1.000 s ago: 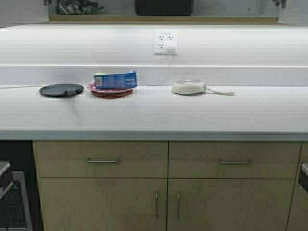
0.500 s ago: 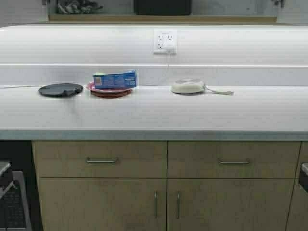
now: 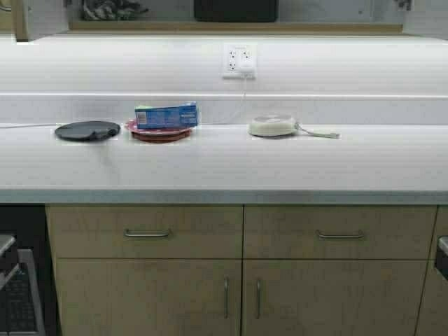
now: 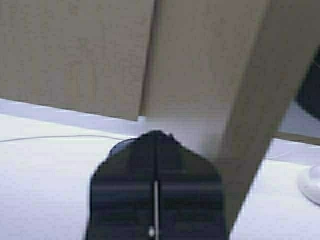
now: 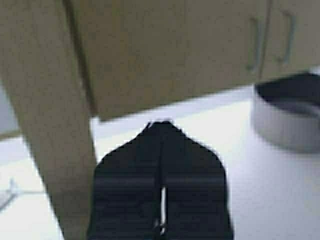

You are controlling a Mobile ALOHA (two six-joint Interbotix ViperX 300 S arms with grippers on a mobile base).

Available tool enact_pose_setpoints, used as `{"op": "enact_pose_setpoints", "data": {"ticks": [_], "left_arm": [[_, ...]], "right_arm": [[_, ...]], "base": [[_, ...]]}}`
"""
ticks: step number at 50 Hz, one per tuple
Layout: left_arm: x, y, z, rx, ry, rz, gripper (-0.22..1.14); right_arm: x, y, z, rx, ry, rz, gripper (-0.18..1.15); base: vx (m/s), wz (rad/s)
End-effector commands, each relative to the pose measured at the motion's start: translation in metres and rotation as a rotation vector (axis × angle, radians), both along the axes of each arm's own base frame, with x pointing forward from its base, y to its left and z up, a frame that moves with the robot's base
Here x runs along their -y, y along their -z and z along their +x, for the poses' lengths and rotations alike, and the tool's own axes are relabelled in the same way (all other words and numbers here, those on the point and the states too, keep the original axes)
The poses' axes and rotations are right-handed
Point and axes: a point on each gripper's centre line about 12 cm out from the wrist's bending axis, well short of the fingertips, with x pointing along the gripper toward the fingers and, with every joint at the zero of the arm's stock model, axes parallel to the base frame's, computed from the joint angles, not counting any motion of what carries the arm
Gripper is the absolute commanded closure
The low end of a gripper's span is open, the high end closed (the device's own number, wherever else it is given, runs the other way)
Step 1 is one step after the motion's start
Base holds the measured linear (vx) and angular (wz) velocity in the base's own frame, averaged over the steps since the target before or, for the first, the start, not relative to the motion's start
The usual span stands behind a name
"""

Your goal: Open the cabinet, put the pot inside, then close it

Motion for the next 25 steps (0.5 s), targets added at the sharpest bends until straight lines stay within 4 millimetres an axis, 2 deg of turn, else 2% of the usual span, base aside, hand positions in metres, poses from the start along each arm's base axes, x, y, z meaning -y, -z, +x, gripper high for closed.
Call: {"op": "enact_pose_setpoints", "data": {"ticks": [1,4,5,8,12,15,20,25], "left_arm": [[0.011,-0.021,-0.047,0.062,0.020,0.011,0.88],[0.019,-0.017,-0.067,0.053,0.042,0.018,0.88],[0.023,-0.016,-0.073,0.055,0.054,0.023,0.88],[0.037,-0.011,-0.090,0.061,0.097,0.039,0.88],[0.053,-0.006,-0.113,0.067,0.157,0.068,0.88],[0.059,-0.003,-0.128,0.076,0.186,0.089,0.88],[0.062,0.000,-0.147,0.078,0.205,0.116,0.88],[0.062,0.001,-0.150,0.081,0.205,0.116,0.88]], "right_arm": [[-0.042,-0.032,-0.041,0.084,-0.086,-0.030,0.90],[-0.068,-0.031,-0.059,0.094,-0.151,-0.032,0.90],[-0.083,-0.029,-0.070,0.096,-0.193,-0.031,0.90],[-0.111,-0.023,-0.090,0.090,-0.281,-0.047,0.90],[-0.135,-0.012,-0.122,0.046,-0.362,-0.057,0.90],[-0.142,-0.004,-0.146,0.007,-0.389,-0.055,0.90],[-0.137,0.006,-0.182,0.003,-0.392,-0.054,0.90],[-0.126,0.003,-0.208,0.051,-0.359,-0.086,0.90]], "base": [[0.01,0.00],[0.01,0.01],[0.02,0.02],[0.02,0.03],[0.03,0.03],[0.04,0.05],[0.05,0.06],[0.06,0.04]]}}
